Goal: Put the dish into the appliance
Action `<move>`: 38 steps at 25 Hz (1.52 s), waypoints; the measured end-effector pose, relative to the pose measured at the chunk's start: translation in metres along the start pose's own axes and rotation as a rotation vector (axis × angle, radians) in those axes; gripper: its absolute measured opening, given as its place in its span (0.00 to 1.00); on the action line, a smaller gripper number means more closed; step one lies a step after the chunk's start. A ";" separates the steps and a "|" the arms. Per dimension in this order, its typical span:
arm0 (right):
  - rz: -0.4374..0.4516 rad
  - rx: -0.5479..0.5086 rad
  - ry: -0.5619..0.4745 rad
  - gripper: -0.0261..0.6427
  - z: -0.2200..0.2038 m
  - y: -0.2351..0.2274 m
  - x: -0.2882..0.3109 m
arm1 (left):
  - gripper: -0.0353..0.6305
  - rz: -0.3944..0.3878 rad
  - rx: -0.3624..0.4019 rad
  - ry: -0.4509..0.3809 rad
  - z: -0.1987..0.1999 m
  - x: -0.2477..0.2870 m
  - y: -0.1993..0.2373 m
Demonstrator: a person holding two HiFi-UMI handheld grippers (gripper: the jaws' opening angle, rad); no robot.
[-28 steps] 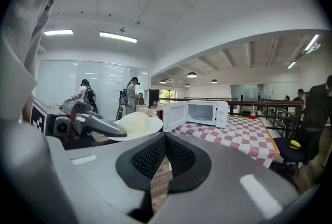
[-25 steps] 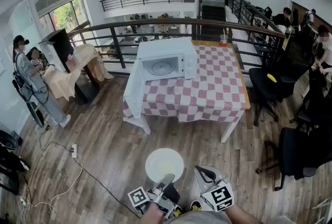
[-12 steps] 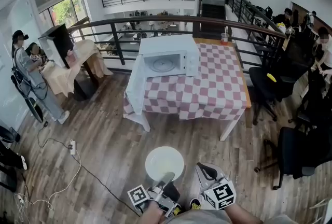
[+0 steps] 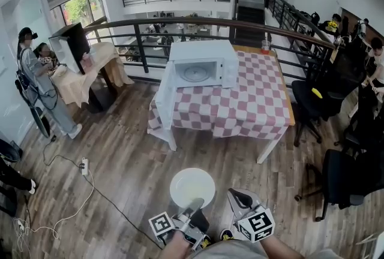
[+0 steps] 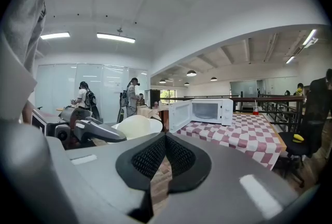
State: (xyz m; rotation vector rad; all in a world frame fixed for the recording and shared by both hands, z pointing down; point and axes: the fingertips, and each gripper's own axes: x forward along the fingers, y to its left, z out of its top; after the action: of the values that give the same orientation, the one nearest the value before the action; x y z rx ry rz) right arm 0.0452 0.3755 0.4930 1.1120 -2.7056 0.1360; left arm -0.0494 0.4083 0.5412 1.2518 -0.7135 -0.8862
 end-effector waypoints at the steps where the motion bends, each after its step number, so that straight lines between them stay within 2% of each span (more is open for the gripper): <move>1: 0.003 -0.001 0.000 0.04 0.000 0.005 0.001 | 0.09 -0.002 0.000 0.001 0.002 -0.003 -0.001; 11: 0.001 -0.003 0.011 0.04 -0.008 0.017 0.006 | 0.09 -0.001 -0.001 -0.005 0.015 -0.016 0.002; 18: -0.002 -0.008 0.000 0.04 -0.010 0.011 0.021 | 0.09 -0.005 0.000 -0.004 0.027 -0.004 0.004; 28: -0.026 -0.020 -0.012 0.04 -0.006 -0.024 0.054 | 0.09 -0.009 0.017 0.023 0.050 0.037 0.002; 38: -0.032 -0.005 -0.012 0.04 0.005 -0.079 0.110 | 0.09 -0.019 0.017 0.047 0.082 0.107 -0.007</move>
State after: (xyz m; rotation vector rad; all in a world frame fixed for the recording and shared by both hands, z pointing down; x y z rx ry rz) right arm 0.0239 0.2434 0.5140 1.1578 -2.6956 0.1183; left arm -0.0678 0.2746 0.5478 1.2925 -0.6744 -0.8649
